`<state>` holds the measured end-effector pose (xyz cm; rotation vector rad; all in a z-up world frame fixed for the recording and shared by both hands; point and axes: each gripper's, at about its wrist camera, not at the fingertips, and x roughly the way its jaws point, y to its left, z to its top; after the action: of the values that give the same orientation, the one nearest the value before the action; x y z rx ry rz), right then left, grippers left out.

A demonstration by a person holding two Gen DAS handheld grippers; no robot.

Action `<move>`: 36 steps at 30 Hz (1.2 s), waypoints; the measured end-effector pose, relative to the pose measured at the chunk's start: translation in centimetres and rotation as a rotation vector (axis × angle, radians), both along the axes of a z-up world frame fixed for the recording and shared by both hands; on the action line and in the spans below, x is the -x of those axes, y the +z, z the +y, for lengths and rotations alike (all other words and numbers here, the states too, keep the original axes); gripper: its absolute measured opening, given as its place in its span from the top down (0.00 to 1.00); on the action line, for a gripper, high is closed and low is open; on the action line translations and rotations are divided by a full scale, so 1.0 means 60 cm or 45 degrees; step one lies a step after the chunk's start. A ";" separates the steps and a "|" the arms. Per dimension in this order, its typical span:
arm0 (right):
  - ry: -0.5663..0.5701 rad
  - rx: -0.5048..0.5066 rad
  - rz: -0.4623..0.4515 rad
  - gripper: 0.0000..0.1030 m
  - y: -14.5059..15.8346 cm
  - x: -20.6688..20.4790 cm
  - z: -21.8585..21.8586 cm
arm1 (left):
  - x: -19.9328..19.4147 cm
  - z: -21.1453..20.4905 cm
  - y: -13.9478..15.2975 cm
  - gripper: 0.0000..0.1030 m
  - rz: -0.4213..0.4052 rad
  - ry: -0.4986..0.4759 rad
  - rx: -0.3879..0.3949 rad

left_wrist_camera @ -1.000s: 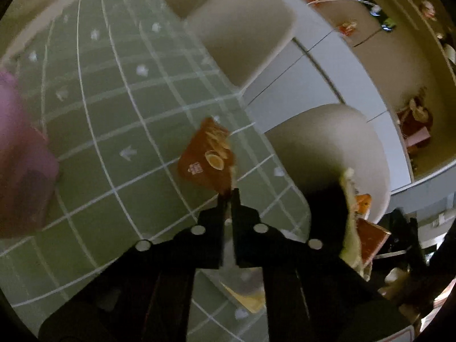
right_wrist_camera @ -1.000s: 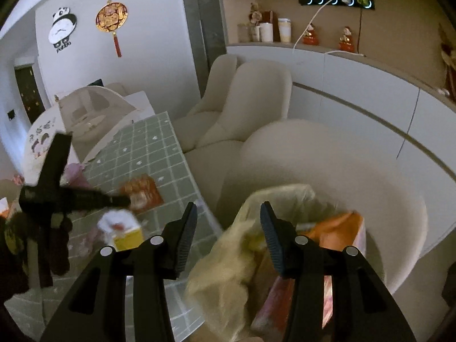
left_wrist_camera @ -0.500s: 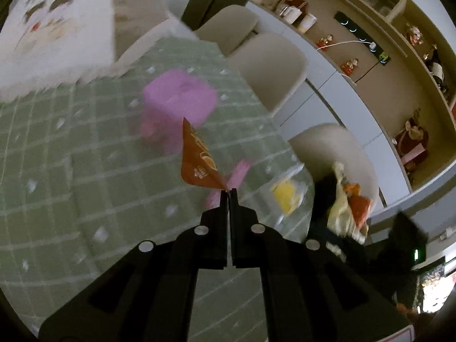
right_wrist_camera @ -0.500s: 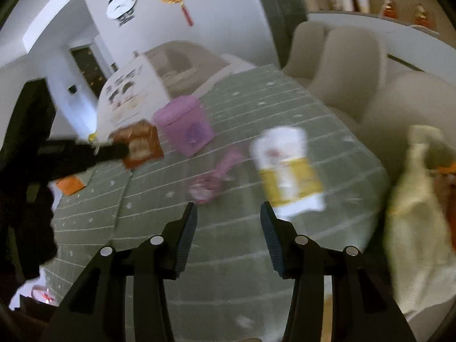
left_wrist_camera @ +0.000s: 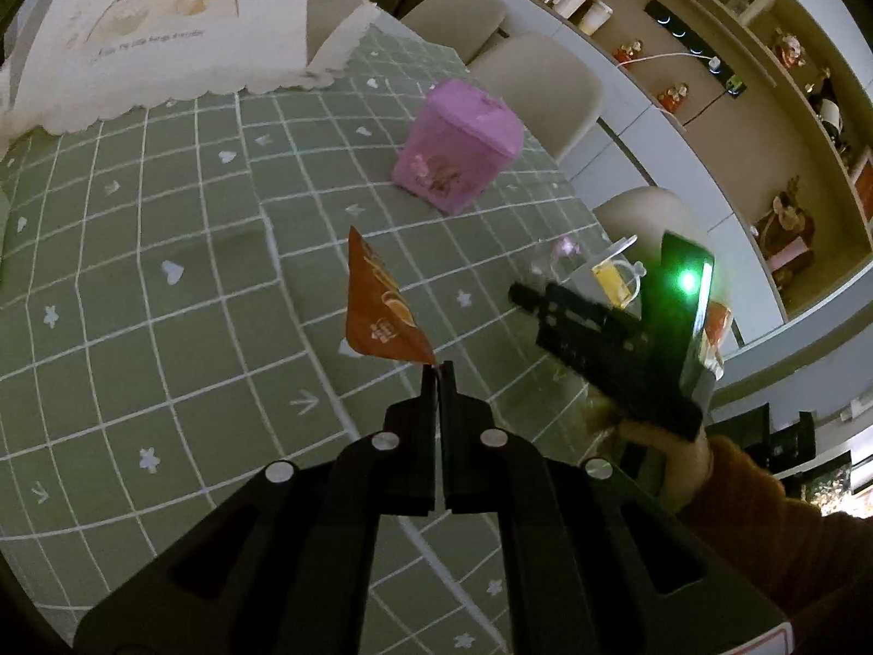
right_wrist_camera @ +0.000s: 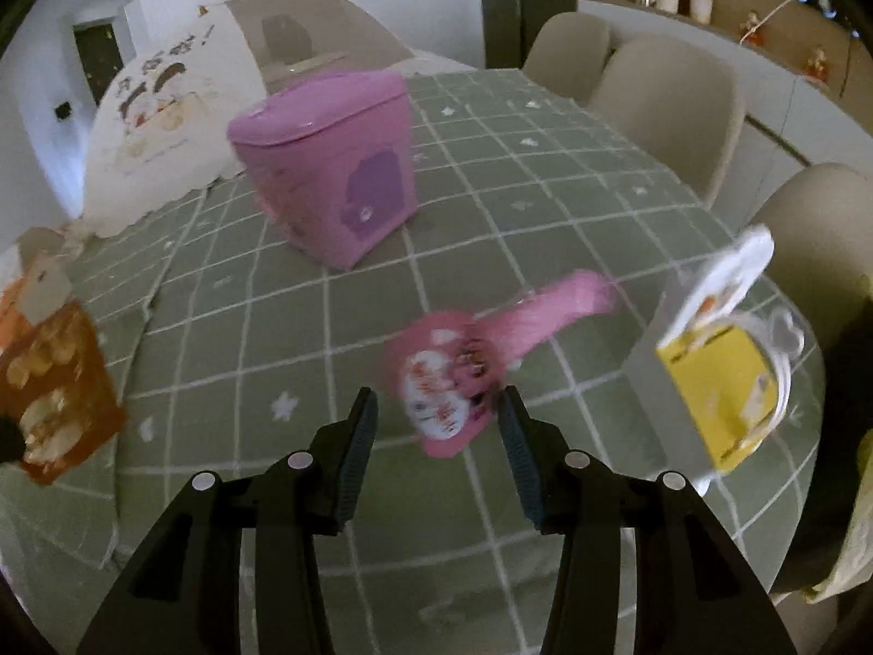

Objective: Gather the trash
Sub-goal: 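Grasp the pink lollipop wrapper with the right tool while the left tool holds the packet, then carry the packet and pink wrapper with both tools to the yellow bag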

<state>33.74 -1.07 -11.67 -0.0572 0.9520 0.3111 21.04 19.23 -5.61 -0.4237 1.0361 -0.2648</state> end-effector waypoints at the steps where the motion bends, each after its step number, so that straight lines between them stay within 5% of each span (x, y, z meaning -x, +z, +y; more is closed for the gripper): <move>1: -0.008 0.010 -0.007 0.58 -0.001 -0.006 0.001 | 0.001 0.002 -0.002 0.99 0.005 -0.001 0.003; 11: 0.011 -0.114 -0.067 0.68 0.054 0.018 -0.041 | 0.009 -0.002 -0.005 0.99 -0.010 -0.052 0.047; 19: 0.005 -0.135 -0.181 0.68 0.157 0.093 -0.102 | -0.020 -0.073 0.062 0.99 -0.137 -0.162 0.048; 29: -0.112 -0.111 -0.337 0.68 0.265 0.160 -0.278 | -0.067 -0.243 0.158 0.99 -0.317 -0.346 0.044; 36: -0.233 -0.002 -0.447 0.68 0.315 0.190 -0.441 | -0.118 -0.417 0.207 0.99 -0.373 -0.531 0.142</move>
<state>22.34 -27.54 7.25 -0.0219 0.6035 0.1258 28.09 -5.81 6.82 -0.2552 0.8154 -0.7388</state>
